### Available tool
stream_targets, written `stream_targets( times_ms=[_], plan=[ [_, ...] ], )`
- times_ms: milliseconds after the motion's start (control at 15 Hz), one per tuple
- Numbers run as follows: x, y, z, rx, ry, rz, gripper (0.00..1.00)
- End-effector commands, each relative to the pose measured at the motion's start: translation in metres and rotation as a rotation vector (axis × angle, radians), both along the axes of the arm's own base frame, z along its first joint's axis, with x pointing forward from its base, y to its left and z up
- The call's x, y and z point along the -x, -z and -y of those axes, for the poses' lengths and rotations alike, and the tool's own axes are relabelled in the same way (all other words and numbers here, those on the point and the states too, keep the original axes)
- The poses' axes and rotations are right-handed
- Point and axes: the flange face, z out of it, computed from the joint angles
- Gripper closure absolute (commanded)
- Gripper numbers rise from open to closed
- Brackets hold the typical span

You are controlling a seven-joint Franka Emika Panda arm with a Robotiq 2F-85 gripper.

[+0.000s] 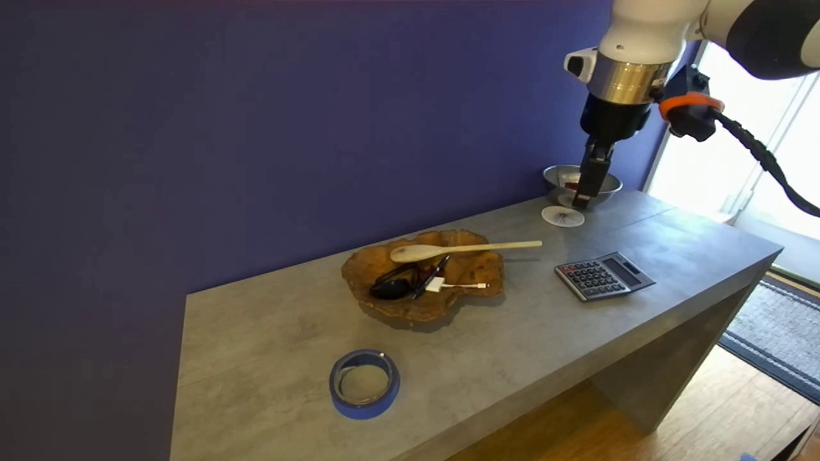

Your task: Put the cooking stick over the silver bowl

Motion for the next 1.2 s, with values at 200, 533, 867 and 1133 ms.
stream_targets(
  times_ms=[200,533,867,1133],
  plan=[
    [-0.029,0.087,0.003,-0.2,-0.204,-0.088,0.0],
    [-0.056,0.111,0.003,-0.217,-0.305,-0.145,0.01],
    [-0.081,0.116,0.003,-0.196,-0.368,-0.146,0.32],
    [-0.09,0.125,0.007,-0.194,-0.378,-0.154,0.54]
  ],
)
